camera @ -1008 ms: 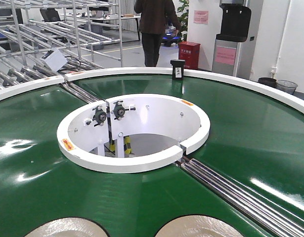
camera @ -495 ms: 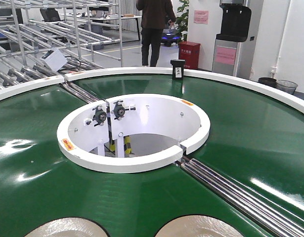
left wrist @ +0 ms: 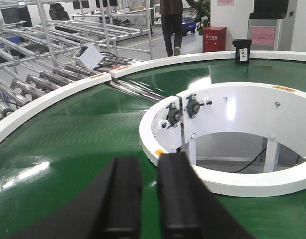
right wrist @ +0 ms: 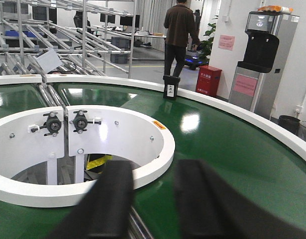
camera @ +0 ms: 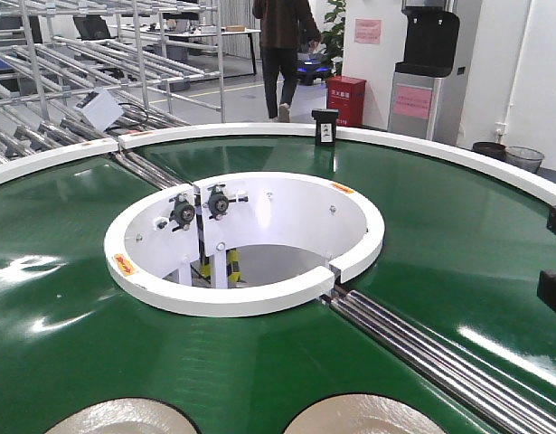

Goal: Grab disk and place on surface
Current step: 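Lower both grippers toward the rims of two beige plates on the conveyor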

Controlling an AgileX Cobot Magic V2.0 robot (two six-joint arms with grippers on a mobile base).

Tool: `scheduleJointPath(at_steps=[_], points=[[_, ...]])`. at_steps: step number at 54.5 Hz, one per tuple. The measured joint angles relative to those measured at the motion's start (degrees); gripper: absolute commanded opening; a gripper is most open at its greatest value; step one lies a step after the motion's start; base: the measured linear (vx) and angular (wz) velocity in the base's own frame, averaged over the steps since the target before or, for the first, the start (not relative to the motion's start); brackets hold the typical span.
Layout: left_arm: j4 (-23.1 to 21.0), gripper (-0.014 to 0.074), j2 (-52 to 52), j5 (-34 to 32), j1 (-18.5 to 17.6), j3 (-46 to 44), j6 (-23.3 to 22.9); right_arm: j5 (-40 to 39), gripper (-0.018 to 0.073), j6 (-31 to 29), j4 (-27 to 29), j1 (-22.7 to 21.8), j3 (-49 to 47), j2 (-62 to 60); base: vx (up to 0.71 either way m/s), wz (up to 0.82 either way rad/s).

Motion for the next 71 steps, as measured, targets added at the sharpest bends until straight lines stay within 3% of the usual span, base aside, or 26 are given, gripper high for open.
scheduleJointPath(at_steps=[5, 8, 17, 23, 24, 27, 31, 34, 39, 43, 48, 60, 65, 71], points=[[-0.05, 0.0563, 0.0, 0.0, 0.0, 0.0, 0.0, -0.09, 0.0682, 0.0, 0.51, 0.0, 0.0, 0.0, 0.0, 0.0], [-0.07, 0.0601, 0.0, -0.05, 0.0, 0.0, 0.0, -0.34, 0.073, 0.0, 0.57, 0.0, 0.0, 0.0, 0.0, 0.0], [-0.83, 0.0603, 0.0, -0.29, 0.0, 0.0, -0.53, -1.31, 0.0713, 0.87, 1.25, 0.0, 0.0, 0.14, 0.0, 0.0], [-4.46, 0.0561, 0.13, 3.92, 0.0, -0.66, -2.26, -0.26, 0.0671, 4.83, 4.55, 0.0, 0.0, 0.51, 0.0, 0.0], [-11.64, 0.0516, 2.57, 13.35, -1.56, -3.06, 0.94, 8.47, 0.0609, 7.33, 8.11, 0.3, -1.63, 2.28, 0.0, 0.0], [-17.21, 0.0497, 4.61, 17.47, -2.79, -4.32, 5.36, 14.03, 0.0578, 6.78, 10.2, 1.43, -3.36, 4.46, 0.0, 0.0], [-29.82, 0.0483, 8.65, 24.01, -4.67, -6.07, 15.53, 21.1, 0.0547, 3.5, 15.43, 4.12, -5.95, 8.84, 0.0, 0.0], [-40.89, 0.0482, 13.07, 28.9, -5.77, -6.56, 24.97, 25.48, 0.0538, -1.56, 21.16, 6.28, -8.24, 12.23, 0.0, 0.0], [-57.41, 0.0482, 20.08, 37.0, -6.68, -6.72, 35.76, 35.32, 0.0538, -12.2, 33.98, 8.5, -12.41, 19.66, 0.0, 0.0], [-63.08, 0.0482, 24.35, 39.77, -6.83, -6.78, 39.87, 43.33, 0.0538, -19.52, 43.19, 8.8, -14.9, 25.11, 0.0, 0.0], [-61.47, 0.0482, 27.63, 39.07, -5.18, -6.78, 39.83, 50.93, 0.0538, -24.4, 49.09, 6.79, -16.2, 30.03, 0.0, 0.0], [-42.62, 0.0482, 28.95, 34.77, 7.48, -6.78, 31.49, 59.44, 0.0524, -24.57, 50.59, -8.86, -16.6, 31.7, 0.0, 0.0], [-39.53, 0.0482, 29.5, 31.73, 12.04, -5.72, 30.59, 60.44, 0.0521, -24.57, 50.5, -14.17, -16.6, 30.65, 0.0, 0.0], [-37.31, 0.0482, 32.89, 31.52, 13.95, -4.96, 32.47, 61.58, 0.0521, -24.99, 50.73, -18.26, -16.6, 29.16, 0.0, 0.0]])
